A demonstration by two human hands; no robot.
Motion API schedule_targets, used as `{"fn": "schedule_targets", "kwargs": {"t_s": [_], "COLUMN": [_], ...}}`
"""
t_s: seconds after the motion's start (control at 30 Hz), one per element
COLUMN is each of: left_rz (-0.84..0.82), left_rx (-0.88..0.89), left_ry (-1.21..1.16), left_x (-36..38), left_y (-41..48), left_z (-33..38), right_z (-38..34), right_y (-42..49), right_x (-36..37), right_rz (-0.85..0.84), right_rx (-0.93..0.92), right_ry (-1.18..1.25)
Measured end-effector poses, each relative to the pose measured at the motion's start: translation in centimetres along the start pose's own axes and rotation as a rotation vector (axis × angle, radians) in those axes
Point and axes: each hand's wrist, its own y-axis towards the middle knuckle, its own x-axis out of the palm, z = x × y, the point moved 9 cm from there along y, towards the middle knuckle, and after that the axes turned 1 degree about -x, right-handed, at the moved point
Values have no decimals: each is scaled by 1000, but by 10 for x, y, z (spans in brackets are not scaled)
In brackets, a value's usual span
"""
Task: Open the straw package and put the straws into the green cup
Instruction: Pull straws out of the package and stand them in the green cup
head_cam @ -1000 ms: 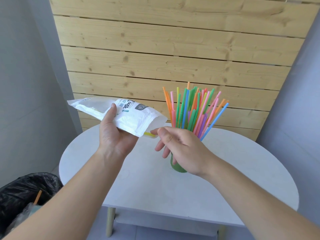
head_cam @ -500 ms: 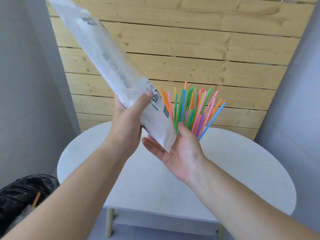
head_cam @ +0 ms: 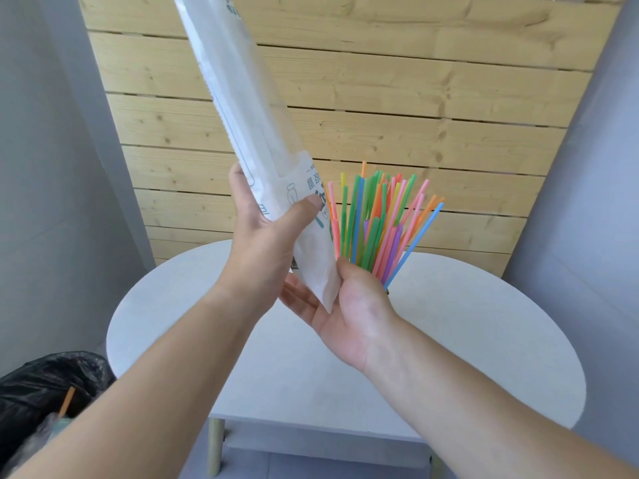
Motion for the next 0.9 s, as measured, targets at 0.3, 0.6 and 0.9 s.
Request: {"fn": "schedule_targets", "kwargs": {"t_s": [0.3, 0.6, 0.9], "left_rz": [95, 290, 436], "left_rx": [-5, -262, -410], "left_ry": [-84, -393, -651], "left_x": [-27, -68, -74], "left_y": [11, 12, 0], "left_z": [0, -44, -71], "right_z": [-2, -14, -35], "right_y": [1, 0, -8], "right_x": [-10, -4, 0], "right_rz": [25, -61, -85], "right_rx": [45, -3, -158], "right_ry": [12, -29, -373]}}
